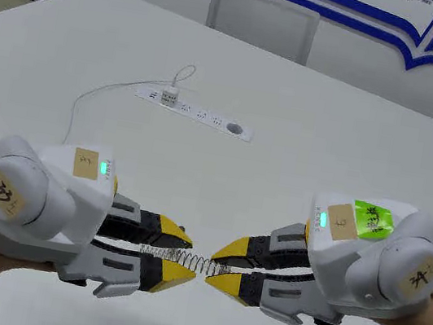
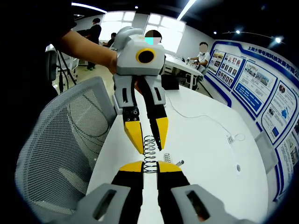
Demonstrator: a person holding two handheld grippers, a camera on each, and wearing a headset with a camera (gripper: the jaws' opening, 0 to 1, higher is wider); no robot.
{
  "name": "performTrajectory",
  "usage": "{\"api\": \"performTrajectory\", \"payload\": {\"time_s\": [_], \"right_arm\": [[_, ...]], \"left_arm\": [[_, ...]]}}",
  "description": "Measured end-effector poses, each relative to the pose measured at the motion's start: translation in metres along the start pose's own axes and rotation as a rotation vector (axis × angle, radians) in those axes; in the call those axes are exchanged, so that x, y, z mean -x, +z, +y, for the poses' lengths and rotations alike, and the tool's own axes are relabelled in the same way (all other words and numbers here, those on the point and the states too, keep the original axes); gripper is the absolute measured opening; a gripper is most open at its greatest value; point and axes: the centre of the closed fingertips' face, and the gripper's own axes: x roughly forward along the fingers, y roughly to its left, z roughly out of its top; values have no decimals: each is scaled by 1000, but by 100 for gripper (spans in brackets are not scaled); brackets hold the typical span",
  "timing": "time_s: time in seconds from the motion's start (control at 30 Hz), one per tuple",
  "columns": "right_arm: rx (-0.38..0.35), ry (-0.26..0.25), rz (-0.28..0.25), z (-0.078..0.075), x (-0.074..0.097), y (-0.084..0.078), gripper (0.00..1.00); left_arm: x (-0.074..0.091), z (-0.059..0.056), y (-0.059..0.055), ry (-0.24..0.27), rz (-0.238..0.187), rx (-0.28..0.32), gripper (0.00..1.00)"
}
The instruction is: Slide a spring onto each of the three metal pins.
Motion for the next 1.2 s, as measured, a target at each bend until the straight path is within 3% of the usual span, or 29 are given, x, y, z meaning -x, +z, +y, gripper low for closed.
{"api": "performTrajectory", "payload": {"time_s": [0.23,0.27,0.3,0.4,0.83,1.2], "right_arm": [[12,7,3,1,1,1,10],[13,9,2,1,1,2,10],[13,8,-2,1,2,2,10],[26,15,-11,2,5,5,10],[22,10,-10,0,6,7,12],[-73,27,1,2,5,0,11]], "left_arm": [[-1,-2,0,-10,7,-32,13],[-1,-3,1,-10,2,-46,13],[0,-3,4,-9,-9,-115,12],[2,-5,4,-19,-11,-93,11],[3,-8,9,-32,-23,-116,10],[4,-10,9,-42,-22,-120,10]]}}
